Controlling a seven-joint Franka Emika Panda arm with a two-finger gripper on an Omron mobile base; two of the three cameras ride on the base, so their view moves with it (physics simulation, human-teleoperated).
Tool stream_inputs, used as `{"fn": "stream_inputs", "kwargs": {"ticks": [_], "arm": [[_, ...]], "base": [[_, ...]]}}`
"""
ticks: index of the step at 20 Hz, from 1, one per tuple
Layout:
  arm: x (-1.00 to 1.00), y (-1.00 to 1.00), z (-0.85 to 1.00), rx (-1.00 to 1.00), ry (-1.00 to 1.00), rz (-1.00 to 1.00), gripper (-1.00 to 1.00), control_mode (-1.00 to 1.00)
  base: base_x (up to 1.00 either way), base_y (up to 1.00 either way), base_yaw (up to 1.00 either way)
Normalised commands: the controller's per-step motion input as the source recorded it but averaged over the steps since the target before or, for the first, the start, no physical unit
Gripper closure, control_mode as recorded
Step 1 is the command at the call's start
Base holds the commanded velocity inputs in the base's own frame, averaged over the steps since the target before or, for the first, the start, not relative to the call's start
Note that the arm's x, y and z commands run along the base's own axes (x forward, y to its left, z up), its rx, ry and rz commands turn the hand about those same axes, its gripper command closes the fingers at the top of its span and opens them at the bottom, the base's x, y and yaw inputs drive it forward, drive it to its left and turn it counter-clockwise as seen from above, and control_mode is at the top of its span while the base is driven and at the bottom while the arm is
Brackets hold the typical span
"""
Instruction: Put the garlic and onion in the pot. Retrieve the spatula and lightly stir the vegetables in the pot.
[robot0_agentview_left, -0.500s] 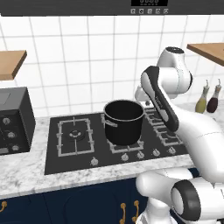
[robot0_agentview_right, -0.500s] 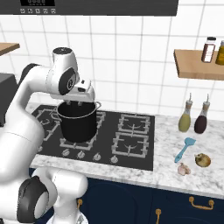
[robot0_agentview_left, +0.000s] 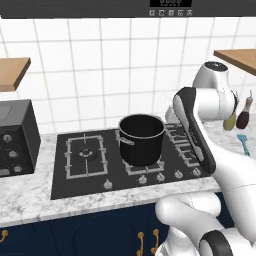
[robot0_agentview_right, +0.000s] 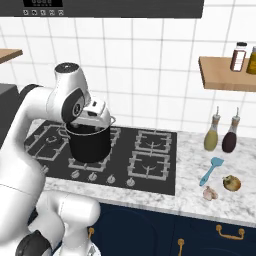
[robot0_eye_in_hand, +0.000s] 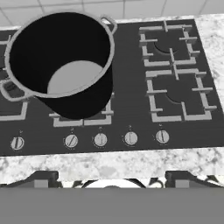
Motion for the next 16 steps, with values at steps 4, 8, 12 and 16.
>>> {"fn": "stream_inputs", "kwargs": {"ticks": [4, 8, 12, 16], "arm": [[-0.42, -0.71, -0.39, 0.03, -0.11, -0.29, -1.00, -1.00], [-0.15, -0.74, -0.19, 0.03, -0.01, -0.34, -1.00, -1.00], [-0.15, -0.96, -0.18, 0.10, 0.00, -0.40, -1.00, -1.00], [-0.10, -1.00, -0.34, 0.07, 0.00, -0.42, -1.00, -1.00]], "base": [[0.00, 0.00, 0.00], [0.00, 0.00, 0.00], [0.00, 0.00, 0.00], [0.00, 0.00, 0.00]]}}
